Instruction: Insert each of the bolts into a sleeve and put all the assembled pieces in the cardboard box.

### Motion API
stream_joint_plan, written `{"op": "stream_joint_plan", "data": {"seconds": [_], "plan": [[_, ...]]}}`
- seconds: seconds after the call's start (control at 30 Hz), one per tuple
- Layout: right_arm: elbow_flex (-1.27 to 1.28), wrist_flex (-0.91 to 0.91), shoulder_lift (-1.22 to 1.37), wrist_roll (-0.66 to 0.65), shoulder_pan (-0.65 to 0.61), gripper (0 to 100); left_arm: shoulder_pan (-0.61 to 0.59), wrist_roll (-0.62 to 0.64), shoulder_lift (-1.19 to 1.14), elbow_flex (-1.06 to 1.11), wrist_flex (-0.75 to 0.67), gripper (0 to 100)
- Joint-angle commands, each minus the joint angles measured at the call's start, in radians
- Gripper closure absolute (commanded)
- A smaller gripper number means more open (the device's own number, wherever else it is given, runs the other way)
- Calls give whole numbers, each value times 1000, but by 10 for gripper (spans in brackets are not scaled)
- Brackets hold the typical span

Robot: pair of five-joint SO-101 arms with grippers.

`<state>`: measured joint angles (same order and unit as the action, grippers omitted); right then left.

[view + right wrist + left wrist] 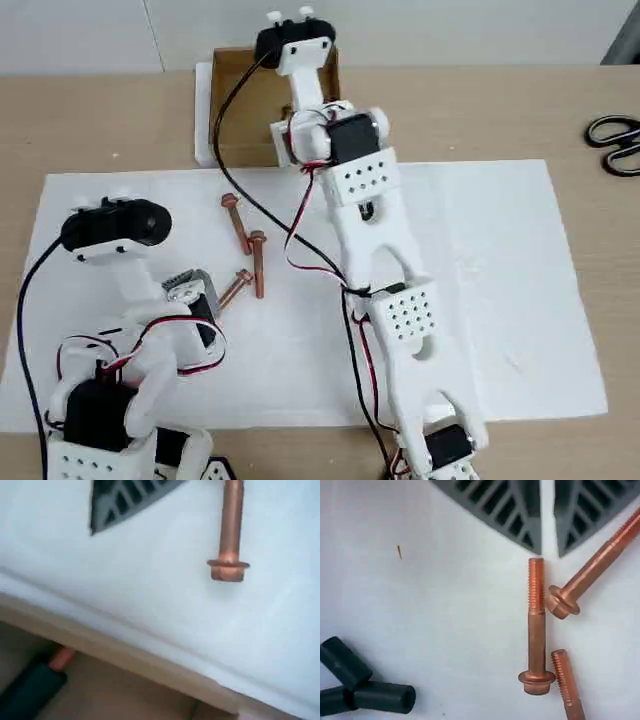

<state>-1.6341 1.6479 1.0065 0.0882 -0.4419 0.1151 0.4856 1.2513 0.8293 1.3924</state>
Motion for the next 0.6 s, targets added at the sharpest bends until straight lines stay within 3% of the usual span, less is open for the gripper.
{"op": "stream_joint_plan", "data": {"seconds": [0.0, 0.3, 0.57], "plan": [[-48, 19, -87, -9, 44, 850, -8, 26, 11, -33, -3, 994], [14, 53, -124, -11, 130, 851, -8, 32, 17, -51, -2, 994], [609, 42, -463, -133, 127, 851, -8, 35, 175, -18, 5, 994]]}}
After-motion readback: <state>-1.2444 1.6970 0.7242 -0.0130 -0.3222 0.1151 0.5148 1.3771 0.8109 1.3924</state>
